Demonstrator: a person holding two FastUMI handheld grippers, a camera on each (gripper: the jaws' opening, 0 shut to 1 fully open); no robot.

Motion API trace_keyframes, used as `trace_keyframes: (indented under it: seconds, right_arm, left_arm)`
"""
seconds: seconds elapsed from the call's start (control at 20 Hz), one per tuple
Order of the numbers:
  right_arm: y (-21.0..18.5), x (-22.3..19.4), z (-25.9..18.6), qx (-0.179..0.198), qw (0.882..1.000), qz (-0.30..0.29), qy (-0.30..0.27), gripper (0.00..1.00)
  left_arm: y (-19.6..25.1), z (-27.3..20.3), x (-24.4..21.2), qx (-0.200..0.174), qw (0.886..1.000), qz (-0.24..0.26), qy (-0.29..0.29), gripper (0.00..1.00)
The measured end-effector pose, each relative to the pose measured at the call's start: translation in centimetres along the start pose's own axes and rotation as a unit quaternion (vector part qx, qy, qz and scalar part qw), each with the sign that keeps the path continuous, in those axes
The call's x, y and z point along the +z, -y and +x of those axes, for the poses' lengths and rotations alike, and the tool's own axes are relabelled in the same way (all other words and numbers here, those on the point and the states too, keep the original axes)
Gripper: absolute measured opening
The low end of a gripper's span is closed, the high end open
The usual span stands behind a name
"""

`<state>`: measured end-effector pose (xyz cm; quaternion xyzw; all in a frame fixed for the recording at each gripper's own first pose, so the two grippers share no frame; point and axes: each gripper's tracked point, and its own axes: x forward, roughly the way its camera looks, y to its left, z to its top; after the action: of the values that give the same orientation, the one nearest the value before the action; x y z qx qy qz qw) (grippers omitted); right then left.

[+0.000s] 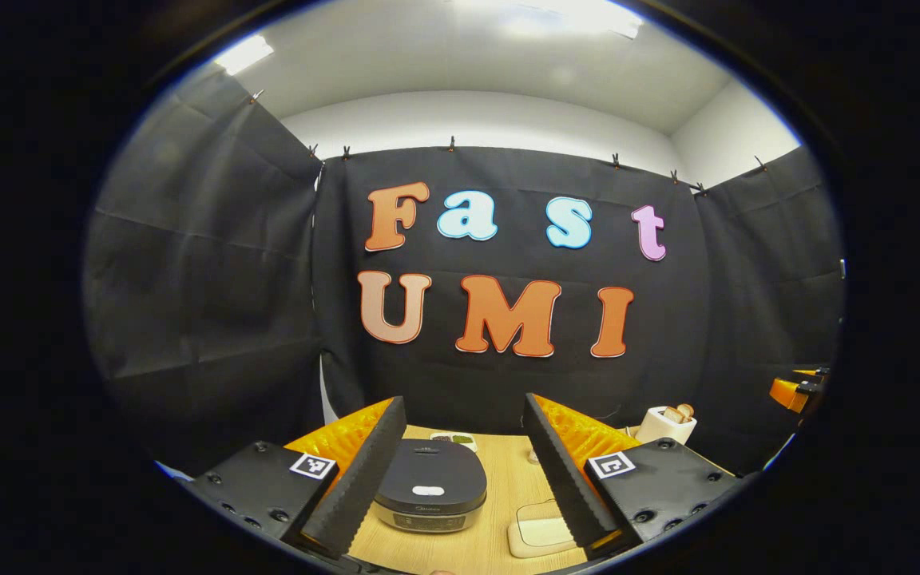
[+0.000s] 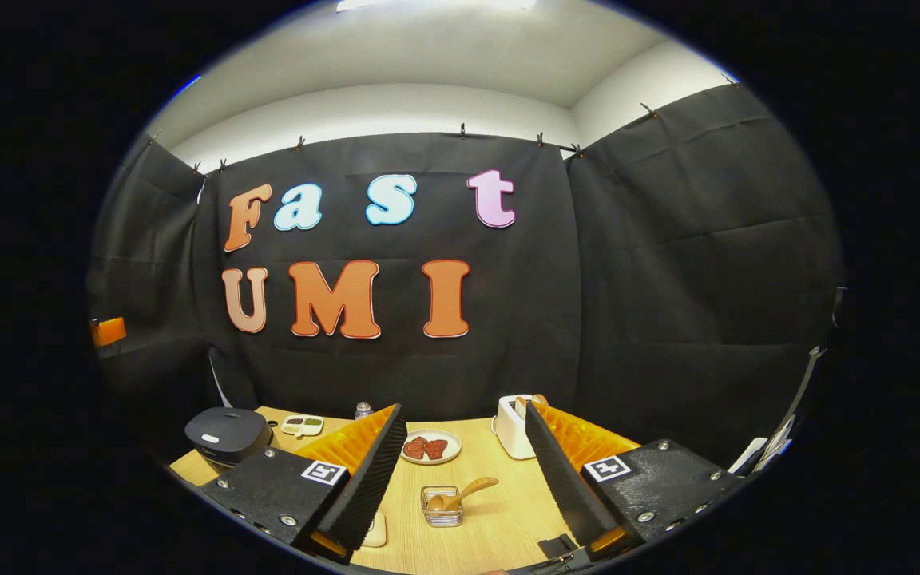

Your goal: Close the left gripper, press the button to open the rice cooker; take a wooden spoon from the chopstick holder with the right hand, scoop a spoonful of rice and pour it into the rice cooker, then put the wooden spoon back into the chopstick holder.

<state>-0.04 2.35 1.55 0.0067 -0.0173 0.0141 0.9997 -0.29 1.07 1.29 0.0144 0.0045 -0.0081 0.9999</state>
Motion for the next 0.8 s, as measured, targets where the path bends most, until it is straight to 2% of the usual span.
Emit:
trace_keyframes:
  seconds: [0.8]
  right_arm:
    - [0.63,-0.44,0.05,0.002,1.0,0.003,-0.007,0.93]
  left_arm:
    - [0.76,-0.06,0.22,0.0,1.0,-0.001,-0.003,0.99]
